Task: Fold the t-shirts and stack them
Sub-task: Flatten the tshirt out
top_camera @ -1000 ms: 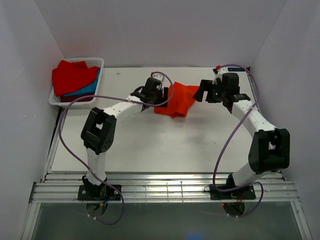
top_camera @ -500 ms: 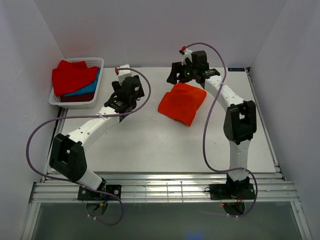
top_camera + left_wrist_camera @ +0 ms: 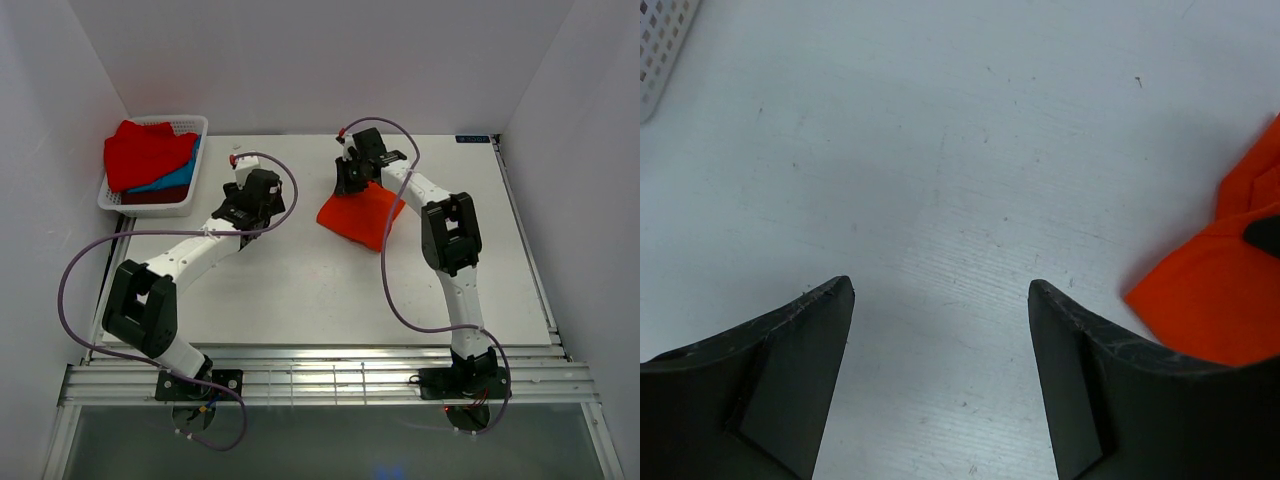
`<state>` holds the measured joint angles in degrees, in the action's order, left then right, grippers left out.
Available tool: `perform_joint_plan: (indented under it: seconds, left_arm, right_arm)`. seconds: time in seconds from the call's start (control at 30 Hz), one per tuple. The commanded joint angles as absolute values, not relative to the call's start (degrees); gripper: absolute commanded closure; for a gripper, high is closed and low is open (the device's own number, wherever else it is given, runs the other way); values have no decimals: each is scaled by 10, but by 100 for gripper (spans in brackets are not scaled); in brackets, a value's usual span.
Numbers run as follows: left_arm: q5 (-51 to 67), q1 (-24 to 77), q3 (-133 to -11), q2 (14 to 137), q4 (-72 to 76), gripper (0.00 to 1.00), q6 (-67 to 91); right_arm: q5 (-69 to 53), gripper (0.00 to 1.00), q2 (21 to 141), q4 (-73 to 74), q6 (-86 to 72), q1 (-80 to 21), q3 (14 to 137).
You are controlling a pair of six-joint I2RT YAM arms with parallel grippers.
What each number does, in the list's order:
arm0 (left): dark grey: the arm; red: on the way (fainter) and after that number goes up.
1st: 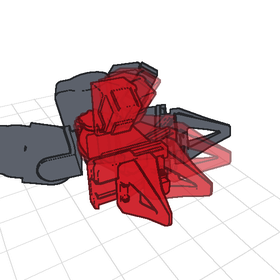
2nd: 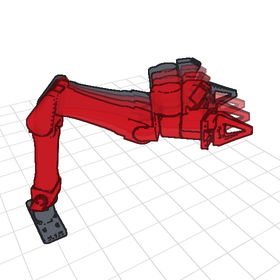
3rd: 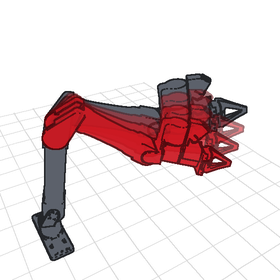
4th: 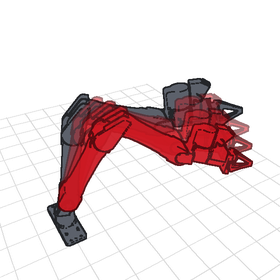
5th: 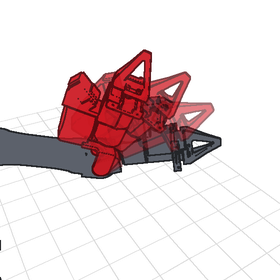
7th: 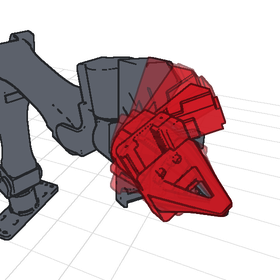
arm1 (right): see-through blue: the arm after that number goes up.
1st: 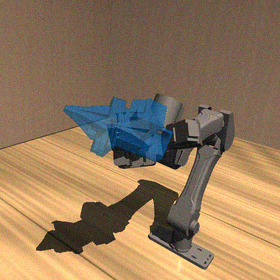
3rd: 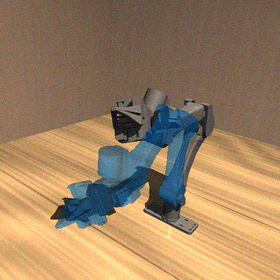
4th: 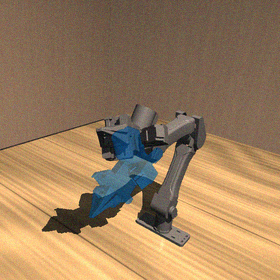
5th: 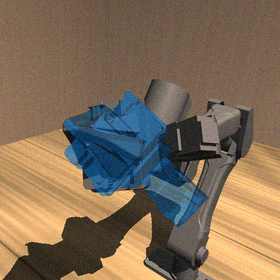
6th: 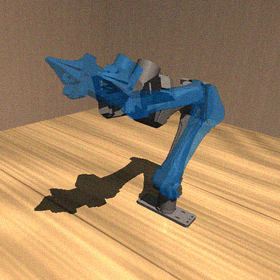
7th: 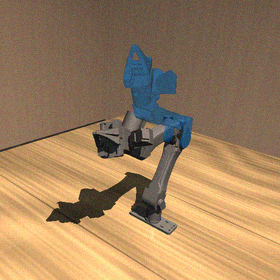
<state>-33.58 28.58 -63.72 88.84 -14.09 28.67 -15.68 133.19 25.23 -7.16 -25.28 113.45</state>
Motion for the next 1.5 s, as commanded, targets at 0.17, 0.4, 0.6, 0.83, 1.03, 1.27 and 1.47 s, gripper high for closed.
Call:
perform_joint_plan:
  seconds: [0.17,0.4,0.6,0.83,1.03,1.27,1.47]
  left_arm:
    - [-319,270,-634,871,-140,19,305]
    - [-309,245,-626,846,-152,19,327]
    - [-310,236,-616,810,-158,19,337]
    - [-306,236,-609,770,-163,19,342]
    - [-297,236,-595,762,-168,20,341]
    - [-321,236,-577,826,-159,24,347]
    - [-329,241,-590,933,-153,35,337]
  right_arm:
    - [-118,92,1262,244,-63,-282,1167]
    - [-98,92,1095,257,-57,-302,1221]
    - [-86,92,971,266,-48,-302,1192]
    - [81,92,832,262,-40,-302,958]
    - [301,84,772,271,-119,-294,722]
    - [288,7,794,240,-116,-291,705]
    - [-43,17,867,114,-77,-294,729]
